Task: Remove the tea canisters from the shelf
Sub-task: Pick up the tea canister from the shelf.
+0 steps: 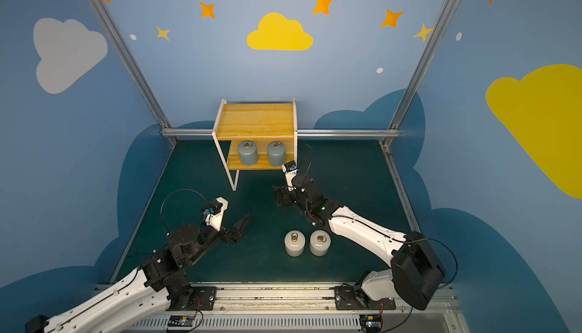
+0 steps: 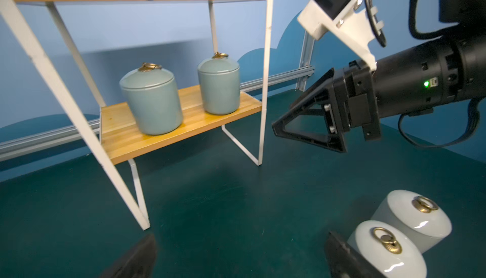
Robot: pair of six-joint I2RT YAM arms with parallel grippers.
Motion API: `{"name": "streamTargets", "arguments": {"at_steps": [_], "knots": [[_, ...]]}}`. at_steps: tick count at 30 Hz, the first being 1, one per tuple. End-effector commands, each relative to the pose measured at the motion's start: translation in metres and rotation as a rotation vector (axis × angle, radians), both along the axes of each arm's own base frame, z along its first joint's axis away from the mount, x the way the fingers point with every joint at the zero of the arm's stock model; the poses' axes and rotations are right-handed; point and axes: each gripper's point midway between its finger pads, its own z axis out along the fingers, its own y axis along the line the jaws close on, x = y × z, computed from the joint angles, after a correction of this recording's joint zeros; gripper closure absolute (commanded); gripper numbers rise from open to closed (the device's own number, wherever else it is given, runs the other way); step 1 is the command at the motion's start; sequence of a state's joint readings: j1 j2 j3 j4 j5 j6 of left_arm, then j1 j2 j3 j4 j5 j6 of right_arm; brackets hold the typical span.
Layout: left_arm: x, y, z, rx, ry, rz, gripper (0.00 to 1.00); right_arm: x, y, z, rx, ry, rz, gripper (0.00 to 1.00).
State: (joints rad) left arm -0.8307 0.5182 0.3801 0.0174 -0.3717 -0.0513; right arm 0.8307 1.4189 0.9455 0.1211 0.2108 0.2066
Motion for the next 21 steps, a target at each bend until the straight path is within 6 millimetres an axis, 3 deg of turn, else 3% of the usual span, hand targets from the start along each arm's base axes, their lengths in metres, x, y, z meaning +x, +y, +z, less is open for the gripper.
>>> {"name": "streamTargets", "arguments": {"at_steps": [1, 11, 21], "knots": [[-0.001, 0.013, -0.015, 0.036, 0.053, 0.037, 0.0, 0.024, 0.015, 0.03, 0.064, -0.118, -0.057, 0.09], [0.002, 0.019, -0.013, 0.03, 0.042, 0.056, 0.0, 0.062, 0.04, 0.021, 0.05, -0.201, -0.115, 0.09], [0.001, 0.029, -0.005, -0.018, -0.011, 0.086, 0.0, 0.084, 0.041, 0.009, 0.022, -0.23, -0.173, 0.08]]}}
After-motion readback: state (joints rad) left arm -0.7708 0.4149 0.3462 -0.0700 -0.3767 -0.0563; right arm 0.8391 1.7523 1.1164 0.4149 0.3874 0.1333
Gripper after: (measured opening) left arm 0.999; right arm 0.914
